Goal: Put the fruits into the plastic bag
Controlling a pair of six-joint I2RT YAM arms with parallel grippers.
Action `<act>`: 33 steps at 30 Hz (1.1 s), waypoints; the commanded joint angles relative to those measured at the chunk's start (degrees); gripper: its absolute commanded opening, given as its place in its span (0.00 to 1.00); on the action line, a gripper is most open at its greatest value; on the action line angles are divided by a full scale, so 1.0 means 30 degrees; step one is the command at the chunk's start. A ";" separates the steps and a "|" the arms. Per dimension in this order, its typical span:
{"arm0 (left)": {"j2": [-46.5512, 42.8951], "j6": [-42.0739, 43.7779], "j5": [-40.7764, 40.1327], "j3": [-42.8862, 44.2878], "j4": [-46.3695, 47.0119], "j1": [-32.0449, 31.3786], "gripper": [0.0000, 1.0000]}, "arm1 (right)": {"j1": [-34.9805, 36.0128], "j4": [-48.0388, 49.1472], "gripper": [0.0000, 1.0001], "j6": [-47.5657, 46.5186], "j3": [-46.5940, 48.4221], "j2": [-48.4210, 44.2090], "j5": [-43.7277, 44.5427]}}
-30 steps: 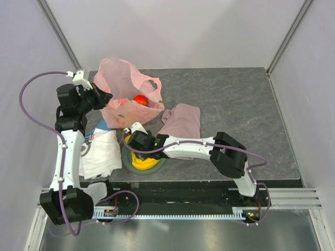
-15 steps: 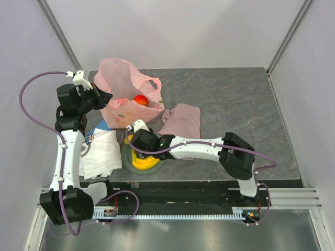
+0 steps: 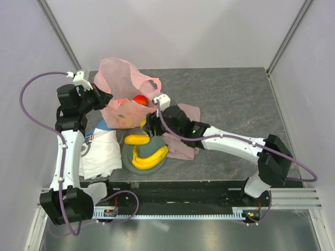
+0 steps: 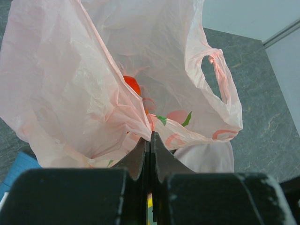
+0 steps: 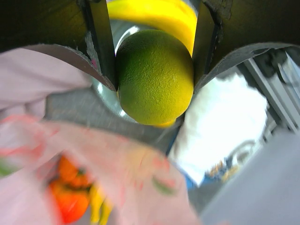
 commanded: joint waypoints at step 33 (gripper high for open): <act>0.0013 -0.0046 0.1366 0.0068 0.0581 -0.0242 0.01 | -0.3838 -0.1224 0.48 -0.2572 1.6870 1.2420 0.0377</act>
